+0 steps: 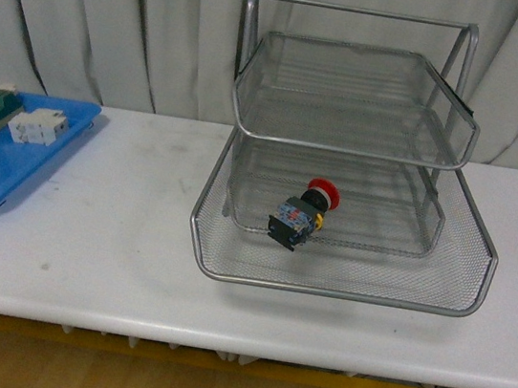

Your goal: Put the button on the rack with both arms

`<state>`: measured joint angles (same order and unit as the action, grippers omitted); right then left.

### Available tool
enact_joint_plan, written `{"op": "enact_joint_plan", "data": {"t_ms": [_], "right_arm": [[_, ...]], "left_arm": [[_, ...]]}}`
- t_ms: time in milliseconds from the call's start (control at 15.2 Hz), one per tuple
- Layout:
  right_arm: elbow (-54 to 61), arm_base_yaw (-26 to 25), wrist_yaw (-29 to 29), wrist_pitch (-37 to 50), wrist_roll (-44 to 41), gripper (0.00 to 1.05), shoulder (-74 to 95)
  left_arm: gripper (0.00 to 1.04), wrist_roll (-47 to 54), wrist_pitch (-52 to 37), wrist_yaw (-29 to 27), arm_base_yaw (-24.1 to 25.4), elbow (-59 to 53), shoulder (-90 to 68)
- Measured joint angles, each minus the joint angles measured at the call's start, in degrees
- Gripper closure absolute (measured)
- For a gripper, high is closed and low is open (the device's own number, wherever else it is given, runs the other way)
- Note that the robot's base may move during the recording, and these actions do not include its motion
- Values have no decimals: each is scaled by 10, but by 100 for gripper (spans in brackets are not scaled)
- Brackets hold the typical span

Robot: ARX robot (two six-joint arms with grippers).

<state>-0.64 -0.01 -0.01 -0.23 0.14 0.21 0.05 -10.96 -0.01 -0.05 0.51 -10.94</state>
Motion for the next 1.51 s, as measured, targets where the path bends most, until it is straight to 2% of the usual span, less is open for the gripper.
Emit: {"op": "enact_joint_plan", "data": {"t_ms": [132, 198, 461, 659, 725, 790, 922, 988, 1120, 1317, 1515], "right_arm": [[0, 0, 0, 0, 0, 6, 0], [0, 0, 0, 0, 0, 6, 0], [0, 0, 0, 0, 0, 6, 0], [0, 0, 0, 0, 0, 6, 0], [-15, -9, -31, -51, -37, 6, 22], [-32, -11, -61, -37, -83, 6, 104], [-64, 2, -70, 34, -104, 6, 229], [-85, 21, -64, 68, -96, 6, 305], [-122, 56, -70, 110, -54, 7, 449], [-192, 117, -119, 122, 42, 42, 647], [-255, 176, -129, 153, 121, 79, 818]], "left_arm": [[103, 0, 34, 0, 0, 1, 26], [103, 0, 117, 1, 0, 0, 87], [101, -1, 109, 0, 0, 0, 104], [63, -1, 112, 0, 0, 0, 104], [50, -1, 112, 0, 0, 0, 104], [37, 0, 112, 0, 0, 0, 104], [14, -1, 112, 0, 0, 0, 104], [5, 0, 112, 0, 0, 0, 104], [7, 0, 112, 0, 0, 0, 104], [7, 0, 112, 0, 0, 0, 104], [7, 0, 112, 0, 0, 0, 104]]}}
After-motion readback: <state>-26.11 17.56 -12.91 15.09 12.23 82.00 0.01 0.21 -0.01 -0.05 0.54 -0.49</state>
